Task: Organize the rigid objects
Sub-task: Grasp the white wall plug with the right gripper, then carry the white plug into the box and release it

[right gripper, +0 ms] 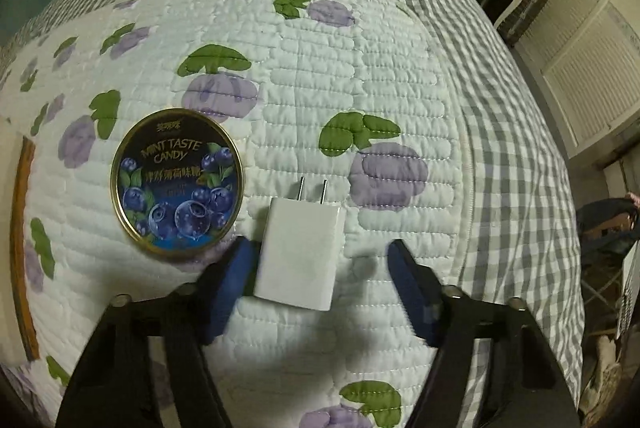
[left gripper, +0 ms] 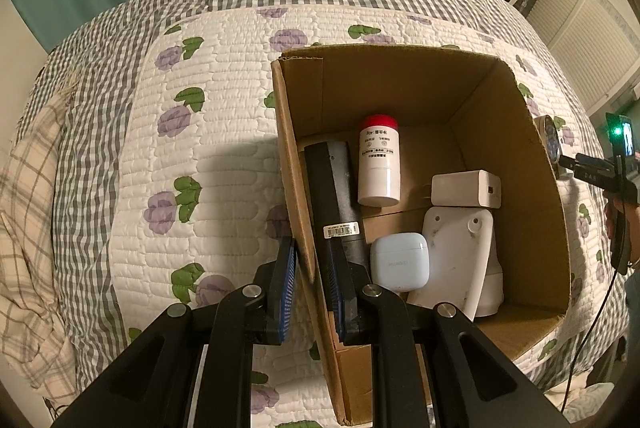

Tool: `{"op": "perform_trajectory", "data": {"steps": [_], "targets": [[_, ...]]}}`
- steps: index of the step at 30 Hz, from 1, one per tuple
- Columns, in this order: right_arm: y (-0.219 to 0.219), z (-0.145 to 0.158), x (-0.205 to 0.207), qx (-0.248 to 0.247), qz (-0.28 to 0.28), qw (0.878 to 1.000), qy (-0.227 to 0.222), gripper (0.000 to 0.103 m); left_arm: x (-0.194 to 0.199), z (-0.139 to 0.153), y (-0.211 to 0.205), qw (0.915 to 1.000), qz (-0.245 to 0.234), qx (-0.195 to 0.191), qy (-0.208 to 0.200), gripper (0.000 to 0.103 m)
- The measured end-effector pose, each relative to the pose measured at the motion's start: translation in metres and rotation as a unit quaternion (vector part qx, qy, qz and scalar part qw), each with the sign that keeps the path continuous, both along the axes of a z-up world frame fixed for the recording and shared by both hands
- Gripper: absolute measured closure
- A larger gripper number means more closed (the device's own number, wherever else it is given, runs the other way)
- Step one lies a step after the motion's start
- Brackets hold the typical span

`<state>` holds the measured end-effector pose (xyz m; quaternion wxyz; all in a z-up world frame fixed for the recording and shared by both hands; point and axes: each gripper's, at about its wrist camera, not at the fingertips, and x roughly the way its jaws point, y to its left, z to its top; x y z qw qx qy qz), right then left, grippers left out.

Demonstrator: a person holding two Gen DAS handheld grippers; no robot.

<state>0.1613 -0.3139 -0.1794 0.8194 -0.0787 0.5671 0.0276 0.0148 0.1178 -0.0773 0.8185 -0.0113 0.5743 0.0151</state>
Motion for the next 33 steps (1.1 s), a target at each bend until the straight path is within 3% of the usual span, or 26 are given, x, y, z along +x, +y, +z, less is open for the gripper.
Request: {"op": "perform_trajectory", "data": {"steps": [1, 3, 14, 19, 23, 27, 33], "targets": [[0.001, 0.0, 0.001, 0.004, -0.001, 1.0, 0.002, 0.047, 0.0, 0.0, 0.0, 1.0, 0.0, 0.0, 0.0, 0.088], [0.002, -0.001, 0.003, 0.021, -0.001, 1.0, 0.012, 0.061, 0.001, 0.0, 0.001, 1.0, 0.0, -0.001, 0.0, 0.088], [0.01, 0.022, -0.012, 0.006, 0.005, 1.0, -0.005, 0.062, 0.002, -0.001, 0.003, 1.0, 0.001, -0.004, 0.0, 0.088], [0.017, 0.054, -0.016, -0.012, 0.02, 0.999, -0.035, 0.062, 0.003, -0.001, 0.003, 1.0, 0.003, -0.006, 0.0, 0.088], [0.034, 0.099, -0.023, -0.008, 0.042, 0.996, -0.079, 0.062, 0.003, -0.001, 0.003, 1.0, 0.003, -0.006, 0.0, 0.088], [0.071, 0.143, -0.029, 0.004, 0.083, 0.99, -0.114, 0.062, 0.003, -0.001, 0.003, 1.0, 0.005, -0.008, -0.001, 0.088], [0.165, 0.191, -0.061, 0.017, 0.208, 0.966, -0.151, 0.062, 0.003, -0.002, 0.003, 1.0, 0.004, -0.008, -0.001, 0.088]]}}
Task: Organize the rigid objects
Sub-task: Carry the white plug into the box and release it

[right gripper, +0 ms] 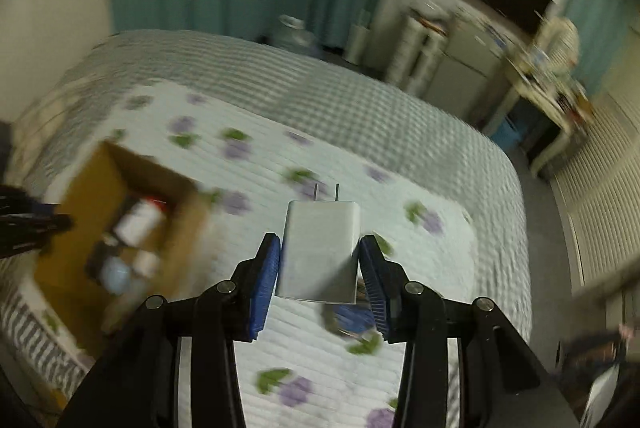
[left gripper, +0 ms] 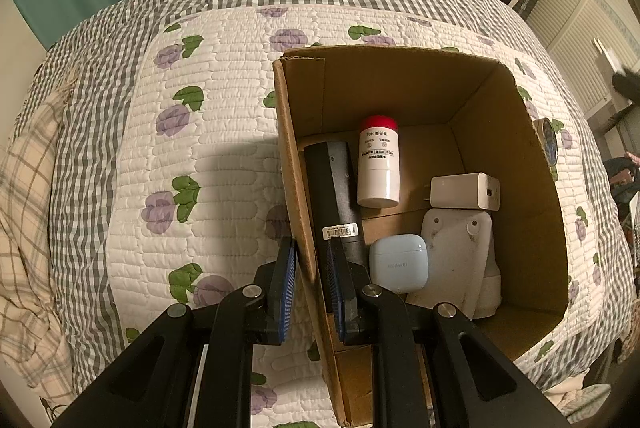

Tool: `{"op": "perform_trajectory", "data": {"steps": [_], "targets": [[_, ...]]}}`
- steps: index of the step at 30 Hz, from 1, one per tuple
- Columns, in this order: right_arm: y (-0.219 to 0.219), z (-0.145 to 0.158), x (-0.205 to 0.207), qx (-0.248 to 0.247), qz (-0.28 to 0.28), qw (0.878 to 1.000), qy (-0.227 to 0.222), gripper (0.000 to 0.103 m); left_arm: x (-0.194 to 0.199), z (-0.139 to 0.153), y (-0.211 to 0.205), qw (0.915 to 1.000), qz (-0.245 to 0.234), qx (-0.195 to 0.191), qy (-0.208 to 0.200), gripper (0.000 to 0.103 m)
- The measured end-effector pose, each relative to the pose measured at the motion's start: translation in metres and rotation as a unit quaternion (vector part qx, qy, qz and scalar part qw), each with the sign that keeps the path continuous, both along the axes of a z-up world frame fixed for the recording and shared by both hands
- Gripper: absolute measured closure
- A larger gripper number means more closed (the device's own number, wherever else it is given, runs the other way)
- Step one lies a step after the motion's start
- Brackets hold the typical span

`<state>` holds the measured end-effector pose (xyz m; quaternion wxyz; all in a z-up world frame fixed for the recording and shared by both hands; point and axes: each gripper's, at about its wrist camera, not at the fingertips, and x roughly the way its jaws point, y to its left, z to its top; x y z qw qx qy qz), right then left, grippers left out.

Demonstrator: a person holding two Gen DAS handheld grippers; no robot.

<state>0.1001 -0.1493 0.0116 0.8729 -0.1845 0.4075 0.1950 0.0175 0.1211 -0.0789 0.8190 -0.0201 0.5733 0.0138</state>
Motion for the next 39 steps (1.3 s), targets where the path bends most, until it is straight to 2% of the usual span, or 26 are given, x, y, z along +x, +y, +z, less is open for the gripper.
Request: {"op": "perform_trajectory", "data": {"steps": [5, 9, 12, 17, 23, 25, 26, 29, 33, 34, 35, 36, 37, 38, 39], "targets": [[0.069, -0.001, -0.023, 0.003, 0.08, 0.997, 0.013, 0.062, 0.0, 0.0, 0.0, 1.0, -0.001, -0.002, -0.002, 0.088], [0.113, -0.022, -0.038, -0.017, 0.125, 0.992, 0.029, 0.062, -0.001, 0.0, 0.0, 1.0, -0.002, -0.004, -0.002, 0.088], [0.13, -0.043, -0.043, -0.023, 0.134, 0.989, 0.05, 0.062, -0.001, 0.0, 0.001, 1.0, -0.003, -0.004, -0.003, 0.088], [0.142, -0.075, -0.04, -0.024, 0.131, 0.987, 0.09, 0.062, -0.001, 0.0, 0.001, 1.0, -0.004, -0.004, -0.004, 0.088], [0.15, -0.097, -0.035, -0.039, 0.12, 0.986, 0.107, 0.063, 0.0, 0.0, 0.002, 0.9999, -0.004, -0.009, -0.004, 0.088], [0.147, -0.099, -0.031, -0.028, 0.111, 0.987, 0.11, 0.077, 0.0, 0.0, 0.002, 0.9999, -0.005, -0.008, -0.004, 0.088], [0.146, -0.1, -0.03, -0.022, 0.109, 0.987, 0.112, 0.08, 0.0, 0.0, 0.003, 0.9999, -0.005, -0.008, -0.005, 0.088], [0.146, -0.098, -0.031, -0.021, 0.114, 0.988, 0.102, 0.08, 0.0, 0.0, 0.003, 0.9999, -0.003, -0.009, -0.004, 0.088], [0.135, -0.081, -0.034, 0.011, 0.116, 0.989, 0.088, 0.08, -0.001, 0.0, 0.001, 0.9999, -0.004, -0.009, -0.005, 0.088], [0.128, -0.073, -0.033, 0.023, 0.113, 0.99, 0.078, 0.077, -0.001, 0.0, 0.001, 0.9999, -0.005, -0.009, -0.005, 0.088], [0.122, -0.066, -0.031, 0.03, 0.108, 0.991, 0.07, 0.065, -0.001, 0.0, 0.001, 0.9999, -0.004, -0.009, -0.004, 0.088], [0.113, -0.057, -0.027, 0.035, 0.098, 0.993, 0.058, 0.044, -0.001, 0.0, 0.0, 0.9999, -0.003, -0.01, -0.004, 0.088], [0.103, -0.049, -0.023, 0.04, 0.087, 0.994, 0.046, 0.035, -0.001, 0.0, 0.0, 0.9999, -0.004, -0.01, -0.004, 0.088], [0.094, -0.043, -0.019, 0.043, 0.076, 0.996, 0.034, 0.029, -0.002, 0.0, 0.001, 0.9999, -0.004, -0.01, -0.004, 0.088], [0.084, -0.037, -0.016, 0.046, 0.063, 0.997, 0.02, 0.028, -0.002, 0.001, 0.0, 0.9999, -0.004, -0.01, -0.004, 0.088]]}}
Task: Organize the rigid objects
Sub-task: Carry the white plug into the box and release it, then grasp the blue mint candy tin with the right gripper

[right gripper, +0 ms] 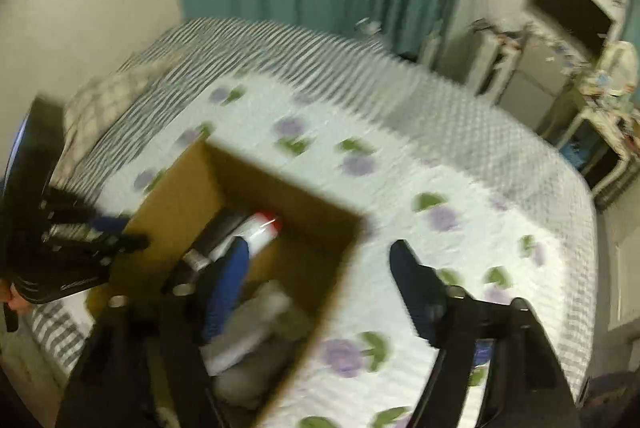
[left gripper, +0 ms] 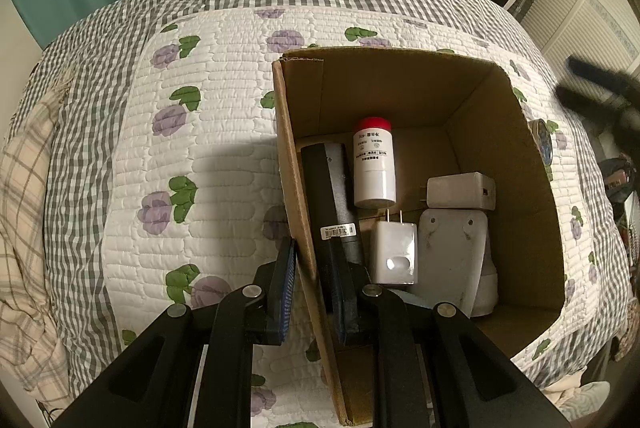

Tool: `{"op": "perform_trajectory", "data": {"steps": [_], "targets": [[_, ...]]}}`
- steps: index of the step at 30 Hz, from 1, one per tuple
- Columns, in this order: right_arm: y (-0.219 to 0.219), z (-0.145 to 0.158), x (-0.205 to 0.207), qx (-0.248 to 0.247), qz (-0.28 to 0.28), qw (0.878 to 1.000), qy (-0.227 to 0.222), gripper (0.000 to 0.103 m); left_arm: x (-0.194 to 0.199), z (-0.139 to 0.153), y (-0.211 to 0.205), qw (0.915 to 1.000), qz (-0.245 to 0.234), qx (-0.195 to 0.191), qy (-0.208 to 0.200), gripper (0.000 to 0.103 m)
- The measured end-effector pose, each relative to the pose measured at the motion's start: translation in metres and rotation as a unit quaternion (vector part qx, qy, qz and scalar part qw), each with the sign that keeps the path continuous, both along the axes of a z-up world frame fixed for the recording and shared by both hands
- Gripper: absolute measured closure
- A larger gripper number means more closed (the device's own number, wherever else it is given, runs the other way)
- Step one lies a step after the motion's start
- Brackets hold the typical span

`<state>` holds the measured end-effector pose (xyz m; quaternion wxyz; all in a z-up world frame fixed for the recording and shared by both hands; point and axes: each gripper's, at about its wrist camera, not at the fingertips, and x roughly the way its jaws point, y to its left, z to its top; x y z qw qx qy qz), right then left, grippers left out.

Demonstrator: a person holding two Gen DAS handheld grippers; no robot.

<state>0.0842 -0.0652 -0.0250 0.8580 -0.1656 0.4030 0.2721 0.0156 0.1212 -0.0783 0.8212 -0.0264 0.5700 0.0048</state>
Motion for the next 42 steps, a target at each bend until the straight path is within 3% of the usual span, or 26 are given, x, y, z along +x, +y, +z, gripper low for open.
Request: {"op": "perform_trajectory", "data": {"steps": [4, 10, 19, 25, 32, 42], "targets": [[-0.047, 0.016, 0.018, 0.004, -0.069, 0.997, -0.029, 0.009, 0.0, 0.0, 0.0, 1.0, 0.001, 0.001, 0.0, 0.088], [-0.105, 0.008, 0.038, 0.017, -0.148, 0.989, -0.014, 0.007, -0.001, 0.0, -0.001, 1.0, 0.002, 0.005, 0.001, 0.088], [-0.166, -0.06, 0.064, 0.001, -0.224, 0.972, 0.069, 0.005, 0.0, 0.0, -0.002, 1.0, 0.003, 0.009, 0.001, 0.088], [-0.181, -0.103, 0.073, -0.029, -0.235, 0.966, 0.105, 0.005, 0.0, 0.0, -0.001, 1.0, 0.003, 0.006, 0.002, 0.088], [-0.179, -0.122, 0.078, -0.027, -0.224, 0.966, 0.125, 0.005, -0.001, 0.002, -0.001, 1.0, 0.0, 0.01, 0.001, 0.088], [-0.175, -0.145, 0.088, -0.064, -0.229, 0.962, 0.135, 0.006, -0.002, 0.001, 0.0, 0.9999, 0.001, 0.011, 0.003, 0.088]]}}
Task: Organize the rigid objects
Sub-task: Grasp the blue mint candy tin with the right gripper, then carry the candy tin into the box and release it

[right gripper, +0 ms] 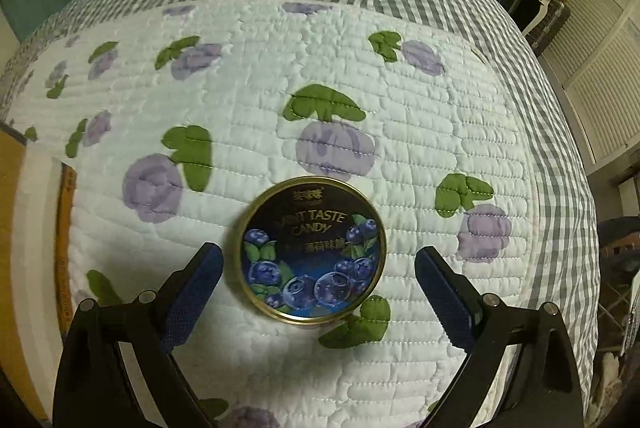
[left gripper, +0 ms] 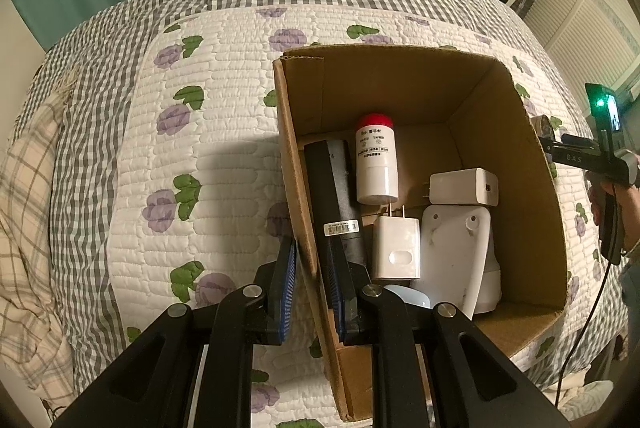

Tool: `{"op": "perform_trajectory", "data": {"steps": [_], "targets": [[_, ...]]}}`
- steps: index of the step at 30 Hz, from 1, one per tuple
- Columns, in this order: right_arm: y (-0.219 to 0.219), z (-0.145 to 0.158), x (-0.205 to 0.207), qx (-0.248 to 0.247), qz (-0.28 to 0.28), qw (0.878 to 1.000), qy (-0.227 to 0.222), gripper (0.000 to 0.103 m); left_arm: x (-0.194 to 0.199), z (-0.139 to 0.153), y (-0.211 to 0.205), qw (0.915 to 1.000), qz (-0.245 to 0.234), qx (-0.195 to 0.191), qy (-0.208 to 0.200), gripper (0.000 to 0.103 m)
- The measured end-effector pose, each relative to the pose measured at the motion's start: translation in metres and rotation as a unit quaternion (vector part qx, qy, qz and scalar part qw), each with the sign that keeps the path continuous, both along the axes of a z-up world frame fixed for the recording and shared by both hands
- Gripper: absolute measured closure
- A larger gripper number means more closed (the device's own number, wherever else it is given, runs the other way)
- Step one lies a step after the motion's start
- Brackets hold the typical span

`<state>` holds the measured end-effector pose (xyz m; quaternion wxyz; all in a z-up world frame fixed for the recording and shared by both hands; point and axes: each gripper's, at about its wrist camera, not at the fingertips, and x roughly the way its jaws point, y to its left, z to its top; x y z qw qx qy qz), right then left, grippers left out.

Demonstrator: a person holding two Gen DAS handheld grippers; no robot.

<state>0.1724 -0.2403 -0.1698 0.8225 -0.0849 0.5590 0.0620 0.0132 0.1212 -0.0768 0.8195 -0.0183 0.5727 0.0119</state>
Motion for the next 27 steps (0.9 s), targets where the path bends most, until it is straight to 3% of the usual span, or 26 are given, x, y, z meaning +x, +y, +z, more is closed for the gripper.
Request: {"op": "perform_trajectory", "data": {"steps": [7, 10, 11, 16, 22, 27], "targets": [[0.002, -0.011, 0.005, -0.009, 0.006, 1.0, 0.011, 0.008, -0.001, -0.001, -0.001, 1.0, -0.001, 0.002, 0.001, 0.088], [0.001, -0.017, 0.005, 0.012, -0.008, 1.0, 0.024, 0.017, -0.001, -0.002, -0.001, 1.0, -0.002, 0.003, 0.001, 0.088], [0.0, -0.018, 0.005, 0.025, -0.01, 0.999, 0.029, 0.025, 0.0, -0.002, -0.001, 1.0, -0.002, 0.002, 0.002, 0.088], [0.003, -0.015, 0.002, 0.014, -0.006, 1.0, 0.019, 0.026, 0.001, -0.002, -0.001, 1.0, -0.002, 0.002, 0.002, 0.088], [0.013, -0.002, -0.011, -0.011, 0.015, 1.0, -0.006, 0.026, 0.002, 0.0, -0.001, 1.0, -0.001, 0.001, -0.001, 0.088], [0.023, 0.034, -0.022, -0.016, 0.043, 0.998, -0.043, 0.026, 0.003, -0.001, -0.001, 1.0, -0.003, 0.003, -0.002, 0.088]]}}
